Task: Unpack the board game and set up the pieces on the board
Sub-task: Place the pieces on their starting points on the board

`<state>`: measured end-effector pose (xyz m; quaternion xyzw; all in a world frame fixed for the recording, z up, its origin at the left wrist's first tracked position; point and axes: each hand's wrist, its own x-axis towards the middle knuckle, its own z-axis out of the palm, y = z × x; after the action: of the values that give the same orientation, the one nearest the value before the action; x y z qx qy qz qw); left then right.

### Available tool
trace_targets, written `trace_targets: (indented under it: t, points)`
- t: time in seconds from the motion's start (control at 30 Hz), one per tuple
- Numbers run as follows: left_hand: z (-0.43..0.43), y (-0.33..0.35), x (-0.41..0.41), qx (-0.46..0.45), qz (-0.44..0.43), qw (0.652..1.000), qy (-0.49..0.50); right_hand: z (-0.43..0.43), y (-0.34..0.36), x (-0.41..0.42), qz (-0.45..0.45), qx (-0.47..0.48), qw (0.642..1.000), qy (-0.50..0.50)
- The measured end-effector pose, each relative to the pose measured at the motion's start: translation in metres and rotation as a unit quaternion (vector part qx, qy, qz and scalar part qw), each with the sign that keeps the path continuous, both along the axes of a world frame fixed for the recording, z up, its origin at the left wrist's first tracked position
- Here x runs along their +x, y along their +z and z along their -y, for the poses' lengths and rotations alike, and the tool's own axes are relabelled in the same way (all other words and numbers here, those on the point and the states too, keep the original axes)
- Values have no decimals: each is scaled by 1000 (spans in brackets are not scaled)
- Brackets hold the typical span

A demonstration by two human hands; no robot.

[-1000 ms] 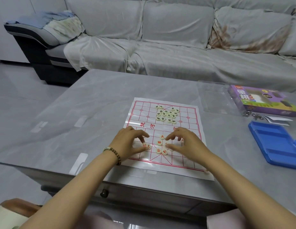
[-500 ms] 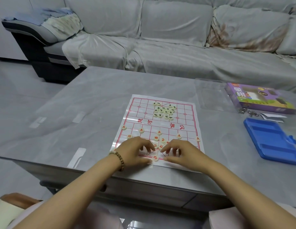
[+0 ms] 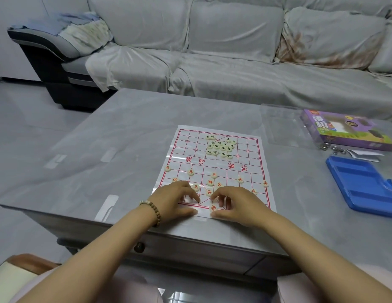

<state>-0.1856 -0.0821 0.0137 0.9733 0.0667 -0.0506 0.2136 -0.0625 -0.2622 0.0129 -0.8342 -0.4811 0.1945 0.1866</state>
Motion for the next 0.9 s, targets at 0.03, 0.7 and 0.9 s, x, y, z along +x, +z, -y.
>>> trace_targets:
  t: [0.03, 0.7, 0.9]
  points:
    - [0, 0, 0, 0, 1, 1000, -1, 1, 1, 2, -13, 0, 1000, 5]
    - [-4, -6, 3, -7, 9, 1000, 1, 0, -9, -3, -10, 40, 999, -35]
    - [-8, -6, 4, -8, 17, 1000, 10, -1, -6, -3, -18, 53, 998, -39]
